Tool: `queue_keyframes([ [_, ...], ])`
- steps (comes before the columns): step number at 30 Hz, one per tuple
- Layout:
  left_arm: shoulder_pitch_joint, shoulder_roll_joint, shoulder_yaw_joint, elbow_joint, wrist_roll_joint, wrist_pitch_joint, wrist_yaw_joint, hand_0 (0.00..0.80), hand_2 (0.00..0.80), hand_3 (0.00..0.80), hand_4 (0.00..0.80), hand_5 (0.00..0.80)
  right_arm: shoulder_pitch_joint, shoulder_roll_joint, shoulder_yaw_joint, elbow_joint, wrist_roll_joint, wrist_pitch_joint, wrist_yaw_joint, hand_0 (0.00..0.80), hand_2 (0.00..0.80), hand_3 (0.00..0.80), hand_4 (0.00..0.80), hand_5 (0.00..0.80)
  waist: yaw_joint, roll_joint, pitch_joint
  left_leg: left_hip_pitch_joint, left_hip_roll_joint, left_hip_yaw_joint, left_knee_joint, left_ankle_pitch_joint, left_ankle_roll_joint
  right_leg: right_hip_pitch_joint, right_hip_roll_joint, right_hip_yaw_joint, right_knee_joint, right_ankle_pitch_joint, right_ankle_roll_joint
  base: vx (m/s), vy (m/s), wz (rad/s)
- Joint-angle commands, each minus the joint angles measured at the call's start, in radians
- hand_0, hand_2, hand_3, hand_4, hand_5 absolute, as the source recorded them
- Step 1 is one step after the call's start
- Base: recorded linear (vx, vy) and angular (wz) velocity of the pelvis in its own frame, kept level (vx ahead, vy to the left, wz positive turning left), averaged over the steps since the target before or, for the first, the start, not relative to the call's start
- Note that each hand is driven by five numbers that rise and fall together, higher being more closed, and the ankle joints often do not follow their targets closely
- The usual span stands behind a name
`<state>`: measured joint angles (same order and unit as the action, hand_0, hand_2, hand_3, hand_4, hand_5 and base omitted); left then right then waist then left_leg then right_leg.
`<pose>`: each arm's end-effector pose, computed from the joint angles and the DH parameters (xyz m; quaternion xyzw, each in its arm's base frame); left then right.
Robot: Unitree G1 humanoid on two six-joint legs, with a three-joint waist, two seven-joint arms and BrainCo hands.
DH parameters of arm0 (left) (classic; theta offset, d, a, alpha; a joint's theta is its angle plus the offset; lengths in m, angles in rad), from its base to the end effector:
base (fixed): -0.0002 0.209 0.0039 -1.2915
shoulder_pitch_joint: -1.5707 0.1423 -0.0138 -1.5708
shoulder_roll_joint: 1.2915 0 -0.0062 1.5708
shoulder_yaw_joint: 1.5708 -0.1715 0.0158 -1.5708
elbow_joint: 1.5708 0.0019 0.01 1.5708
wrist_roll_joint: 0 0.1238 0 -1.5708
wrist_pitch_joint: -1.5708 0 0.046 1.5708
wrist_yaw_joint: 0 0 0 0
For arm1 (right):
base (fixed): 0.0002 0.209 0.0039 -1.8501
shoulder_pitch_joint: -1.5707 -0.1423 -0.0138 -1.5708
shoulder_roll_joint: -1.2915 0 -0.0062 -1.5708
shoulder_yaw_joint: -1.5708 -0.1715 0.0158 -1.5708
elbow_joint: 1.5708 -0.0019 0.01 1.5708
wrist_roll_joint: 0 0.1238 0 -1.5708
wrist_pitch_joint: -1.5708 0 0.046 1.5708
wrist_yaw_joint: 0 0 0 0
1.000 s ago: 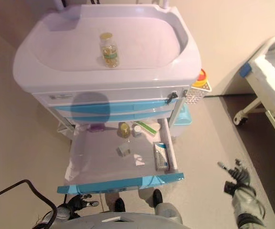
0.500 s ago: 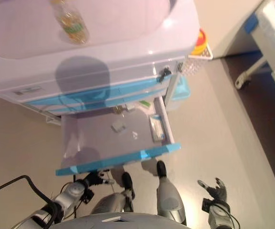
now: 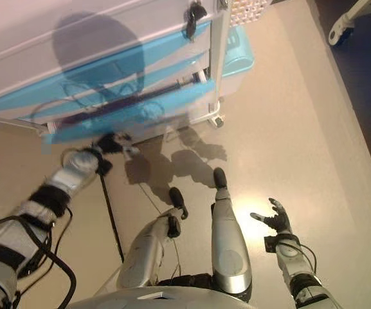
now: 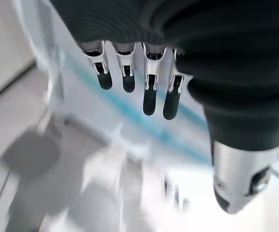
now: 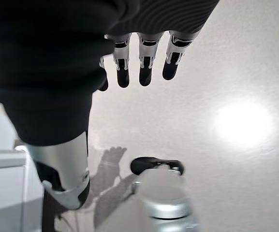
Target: Open the drawer and pick up the medicine
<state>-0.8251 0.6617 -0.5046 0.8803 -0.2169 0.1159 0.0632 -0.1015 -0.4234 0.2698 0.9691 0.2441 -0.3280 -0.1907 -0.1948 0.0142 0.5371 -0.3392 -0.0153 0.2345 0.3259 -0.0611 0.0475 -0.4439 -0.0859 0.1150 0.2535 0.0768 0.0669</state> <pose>0.3064 0.2465 0.1285 0.3387 0.1206 0.0449 0.9320 0.1473 -0.2459 -0.0403 -0.1749 0.2636 -0.0994 0.9434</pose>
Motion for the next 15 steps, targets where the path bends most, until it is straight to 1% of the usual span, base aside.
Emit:
queue_keyframes([
  [1,-0.201,0.151,0.158,0.065,0.03,-0.129,0.331,0.0,0.0,0.0,0.0,0.0,0.031,-0.04,0.056,-0.019,-0.015,-0.025,-0.004,0.0,0.0,0.0,0.0,0.0,-0.04,-0.009,-0.024,-0.069,-0.004,-0.067,0.123,-0.059,0.021,-0.056,0.024,-0.027,0.195,-0.101,-0.049,-0.053,-0.015,-0.15],
  [2,-0.236,0.155,0.157,0.085,0.063,-0.153,0.414,0.0,0.0,0.0,0.0,0.0,0.023,-0.039,0.073,-0.012,-0.008,-0.027,-0.009,0.0,0.0,0.0,0.0,0.0,-0.04,-0.012,-0.024,-0.079,-0.003,-0.072,0.13,-0.061,0.021,-0.066,0.03,-0.026,0.21,-0.109,-0.053,-0.043,-0.025,-0.12],
  [3,-0.255,0.16,0.157,0.09,0.078,-0.173,0.474,0.0,0.0,0.0,0.0,0.0,0.018,-0.039,0.083,-0.008,-0.002,-0.029,-0.011,0.0,0.0,0.0,0.0,0.0,-0.039,-0.014,-0.025,-0.086,-0.001,-0.075,0.135,-0.062,0.021,-0.072,0.033,-0.025,0.218,-0.113,-0.056,-0.043,-0.04,-0.04],
  [4,-0.27,0.162,0.158,0.086,0.106,-0.199,0.565,0.0,0.0,0.0,0.0,0.0,0.01,-0.038,0.097,-0.002,0.009,-0.029,-0.011,0.0,0.0,0.0,0.0,0.0,-0.035,-0.017,-0.026,-0.095,-0.001,-0.083,0.141,-0.063,0.02,-0.079,0.038,-0.024,0.228,-0.119,-0.061,-0.035,-0.053,0.05],
  [5,-0.273,0.164,0.154,0.066,0.11,-0.213,0.621,0.0,0.0,0.0,0.0,0.0,0.005,-0.037,0.108,-0.003,0.012,-0.026,-0.01,0.0,0.0,0.0,0.0,0.0,-0.028,-0.017,-0.029,-0.099,-0.002,-0.092,0.141,-0.062,0.02,-0.081,0.043,-0.026,0.234,-0.124,-0.064,-0.033,-0.074,0.07],
  [6,-0.264,0.161,0.158,0.048,0.11,-0.223,0.637,0.0,0.0,0.0,0.0,0.0,0.001,-0.037,0.114,-0.012,0.014,-0.017,-0.009,0.0,0.0,0.0,0.0,0.0,-0.021,-0.017,-0.03,-0.1,-0.004,-0.099,0.139,-0.062,0.019,-0.082,0.046,-0.029,0.239,-0.129,-0.067,-0.023,-0.079,0.12],
  [7,-0.243,0.151,0.16,0.028,0.104,-0.231,0.627,0.0,0.0,0.0,0.0,0.0,-0.005,-0.034,0.119,-0.019,0.018,-0.006,-0.011,0.0,0.0,0.0,0.0,0.0,-0.014,-0.017,-0.032,-0.098,-0.005,-0.104,0.133,-0.06,0.018,-0.078,0.049,-0.031,0.238,-0.132,-0.069,-0.023,-0.08,0.18],
  [8,-0.22,0.139,0.164,0.011,0.088,-0.242,0.585,0.0,0.0,0.0,0.0,0.0,-0.01,-0.03,0.121,-0.023,0.014,0.0,-0.011,0.0,0.0,0.0,0.0,0.0,-0.006,-0.016,-0.033,-0.095,-0.006,-0.109,0.127,-0.057,0.017,-0.075,0.05,-0.035,0.237,-0.134,-0.07,-0.025,-0.092,0.16],
  [9,-0.167,0.111,0.168,-0.028,0.065,-0.238,0.518,0.0,0.0,0.0,0.0,0.0,-0.018,-0.022,0.118,-0.027,0.015,0.012,-0.013,0.0,0.0,0.0,0.0,0.0,0.008,-0.014,-0.036,-0.09,-0.009,-0.117,0.116,-0.053,0.015,-0.068,0.051,-0.042,0.232,-0.135,-0.071,-0.029,-0.103,0.1],
  [12,0.021,0.013,0.174,-0.127,0.042,-0.235,0.375,0.0,0.0,0.0,0.0,0.0,-0.027,0.005,0.104,-0.035,-0.002,0.029,-0.016,0.0,0.0,0.0,0.0,0.0,0.045,-0.007,-0.04,-0.065,-0.018,-0.14,0.072,-0.033,0.012,-0.038,0.051,-0.061,0.203,-0.129,-0.071,-0.025,-0.096,0.16],
  [14,0.14,-0.039,0.171,-0.154,0.023,-0.262,0.292,0.0,0.0,0.0,0.0,0.0,-0.026,0.019,0.088,-0.037,-0.004,0.032,-0.004,0.0,0.0,0.0,0.0,0.0,0.065,-0.001,-0.045,-0.045,-0.022,-0.156,0.041,-0.018,0.008,-0.013,0.048,-0.074,0.177,-0.123,-0.068,-0.014,-0.065,0.25],
  [15,0.206,-0.064,0.16,-0.159,-0.015,-0.269,0.244,0.0,0.0,0.0,0.0,0.0,-0.027,0.024,0.078,-0.033,-0.003,0.031,0.014,0.0,0.0,0.0,0.0,0.0,0.076,0.003,-0.05,-0.028,-0.023,-0.164,0.018,-0.006,0.005,0.008,0.044,-0.082,0.153,-0.116,-0.067,-0.006,-0.043,0.16],
])
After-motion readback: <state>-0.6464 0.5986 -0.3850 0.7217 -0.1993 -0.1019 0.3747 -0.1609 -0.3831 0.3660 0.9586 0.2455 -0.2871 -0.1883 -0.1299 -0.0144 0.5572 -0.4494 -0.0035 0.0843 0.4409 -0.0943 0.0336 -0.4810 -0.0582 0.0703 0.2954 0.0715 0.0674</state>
